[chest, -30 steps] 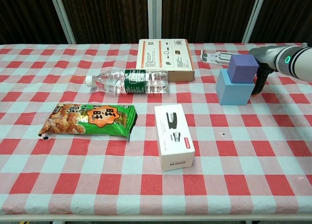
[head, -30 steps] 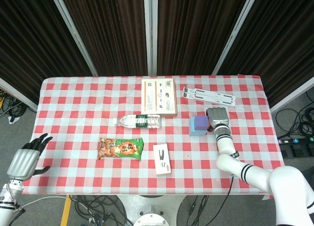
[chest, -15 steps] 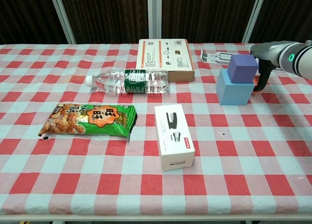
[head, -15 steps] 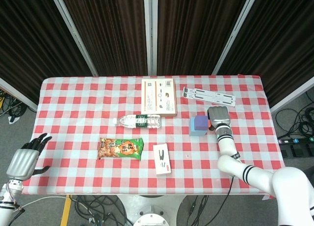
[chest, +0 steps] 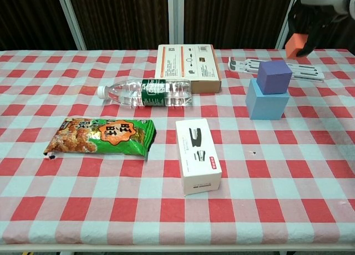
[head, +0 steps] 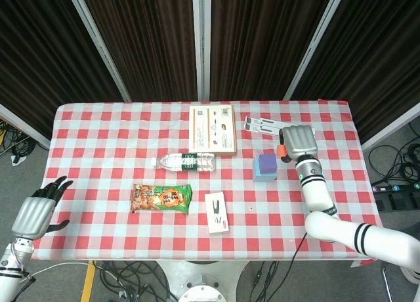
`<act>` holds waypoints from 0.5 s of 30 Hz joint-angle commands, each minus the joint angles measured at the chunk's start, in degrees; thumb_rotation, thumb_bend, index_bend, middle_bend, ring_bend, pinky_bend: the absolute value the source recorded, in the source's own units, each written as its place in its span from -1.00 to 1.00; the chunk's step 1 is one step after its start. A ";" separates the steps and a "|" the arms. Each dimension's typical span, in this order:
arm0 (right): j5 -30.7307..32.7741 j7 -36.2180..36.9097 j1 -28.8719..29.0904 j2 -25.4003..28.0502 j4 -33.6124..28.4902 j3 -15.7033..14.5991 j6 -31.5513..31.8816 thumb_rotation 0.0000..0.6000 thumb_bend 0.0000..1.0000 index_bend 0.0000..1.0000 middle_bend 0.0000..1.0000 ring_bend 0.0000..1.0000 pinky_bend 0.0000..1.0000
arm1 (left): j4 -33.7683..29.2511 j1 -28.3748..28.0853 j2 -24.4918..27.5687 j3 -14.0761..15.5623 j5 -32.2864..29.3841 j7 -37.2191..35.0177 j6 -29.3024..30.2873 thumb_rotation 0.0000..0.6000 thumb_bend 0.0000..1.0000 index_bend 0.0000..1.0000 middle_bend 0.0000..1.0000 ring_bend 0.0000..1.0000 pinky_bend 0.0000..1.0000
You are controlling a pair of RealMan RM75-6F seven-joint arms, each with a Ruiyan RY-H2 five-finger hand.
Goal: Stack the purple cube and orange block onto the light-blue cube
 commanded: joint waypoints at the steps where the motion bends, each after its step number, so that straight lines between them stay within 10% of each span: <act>1: 5.22 -3.95 2.81 4.14 -5.66 2.40 3.04 1.00 -0.87 0.14 1.00 0.99 0.89 | -0.32 -0.01 0.14 -0.01 0.05 0.18 0.10 1.00 -1.00 -0.62 -0.60 -0.59 -0.34; 15: 18.99 -8.81 9.03 -0.08 -3.96 0.97 1.46 1.00 -0.87 0.14 1.00 0.99 0.89 | -0.06 0.06 0.34 0.07 -0.36 -0.67 -0.17 1.00 -1.00 -0.62 -0.60 -0.59 -0.34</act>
